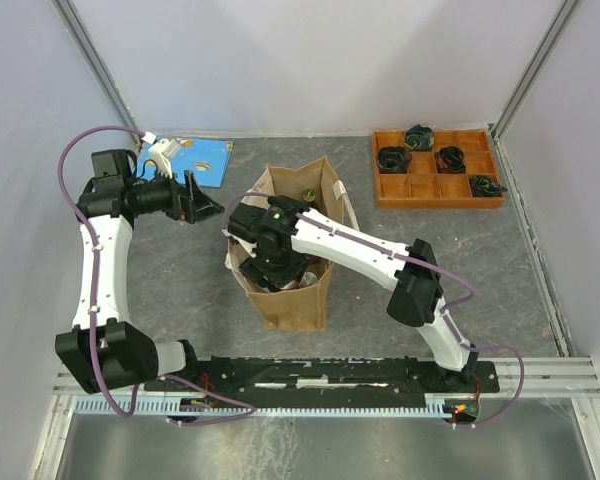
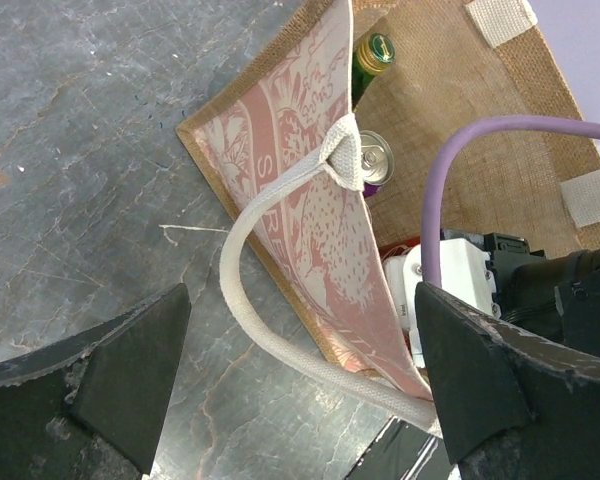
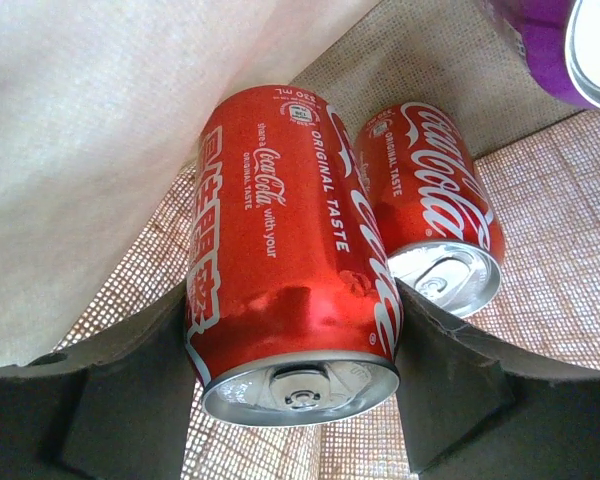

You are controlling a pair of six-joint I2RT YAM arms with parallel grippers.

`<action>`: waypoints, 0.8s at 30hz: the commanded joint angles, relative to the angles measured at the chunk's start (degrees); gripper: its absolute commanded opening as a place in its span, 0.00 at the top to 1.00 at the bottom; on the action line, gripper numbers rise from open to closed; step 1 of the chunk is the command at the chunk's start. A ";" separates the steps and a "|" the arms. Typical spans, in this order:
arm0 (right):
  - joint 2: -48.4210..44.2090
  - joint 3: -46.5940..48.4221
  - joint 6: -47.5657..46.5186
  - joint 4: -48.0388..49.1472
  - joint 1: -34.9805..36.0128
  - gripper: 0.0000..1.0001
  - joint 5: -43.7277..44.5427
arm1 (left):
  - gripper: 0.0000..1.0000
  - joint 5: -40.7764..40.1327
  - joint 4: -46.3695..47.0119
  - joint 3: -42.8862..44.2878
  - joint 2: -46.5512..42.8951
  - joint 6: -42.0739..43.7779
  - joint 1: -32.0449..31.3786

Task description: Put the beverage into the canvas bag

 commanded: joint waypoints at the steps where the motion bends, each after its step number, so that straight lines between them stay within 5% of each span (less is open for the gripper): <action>1: 1.62 1.62 -2.60 -2.99 2.16 1.00 -4.17 | 0.01 1.19 0.39 -0.17 -1.24 2.55 -0.18; 24: 0.93 3.64 -5.60 -6.64 4.08 1.00 -8.49 | 0.01 1.18 -0.22 -0.62 -0.98 3.34 -0.17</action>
